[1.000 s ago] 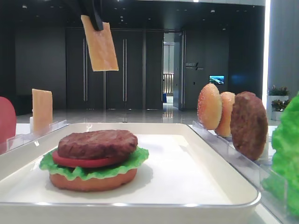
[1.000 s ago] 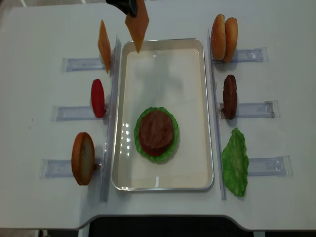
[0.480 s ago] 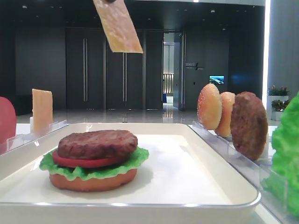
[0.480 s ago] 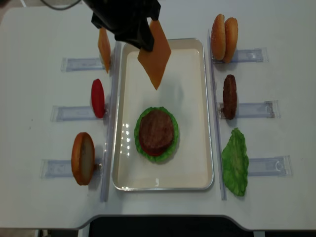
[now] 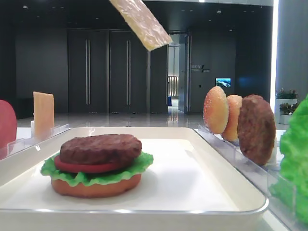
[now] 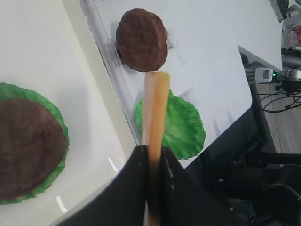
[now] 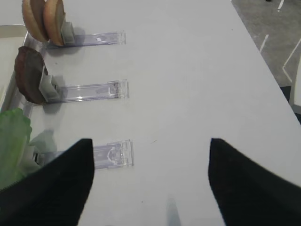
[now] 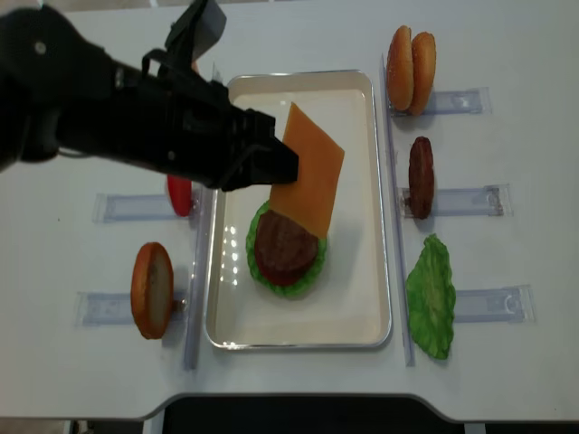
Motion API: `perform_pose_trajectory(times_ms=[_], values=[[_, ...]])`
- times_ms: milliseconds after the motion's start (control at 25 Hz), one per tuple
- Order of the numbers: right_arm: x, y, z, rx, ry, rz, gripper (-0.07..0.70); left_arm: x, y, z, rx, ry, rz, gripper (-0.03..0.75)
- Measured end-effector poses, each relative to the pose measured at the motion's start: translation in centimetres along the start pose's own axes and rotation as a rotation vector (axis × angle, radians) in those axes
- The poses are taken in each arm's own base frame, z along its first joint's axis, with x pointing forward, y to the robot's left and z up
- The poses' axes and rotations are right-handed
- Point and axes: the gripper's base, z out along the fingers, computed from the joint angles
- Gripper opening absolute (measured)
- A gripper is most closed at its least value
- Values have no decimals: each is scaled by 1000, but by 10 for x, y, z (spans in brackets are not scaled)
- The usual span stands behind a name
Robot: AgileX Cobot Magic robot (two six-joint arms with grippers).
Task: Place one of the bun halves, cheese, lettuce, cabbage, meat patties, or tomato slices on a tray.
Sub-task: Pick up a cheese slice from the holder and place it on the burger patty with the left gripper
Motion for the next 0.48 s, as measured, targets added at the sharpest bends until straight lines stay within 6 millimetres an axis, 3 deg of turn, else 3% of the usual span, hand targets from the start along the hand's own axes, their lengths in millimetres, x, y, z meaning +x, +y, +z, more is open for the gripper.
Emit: perform_pose_trajectory(times_ms=[280, 480], values=[[0, 0, 0, 0, 0, 0, 486, 31, 20, 9, 10, 9, -42, 32], [0, 0, 0, 0, 0, 0, 486, 31, 33, 5, -15, -8, -78, 32]])
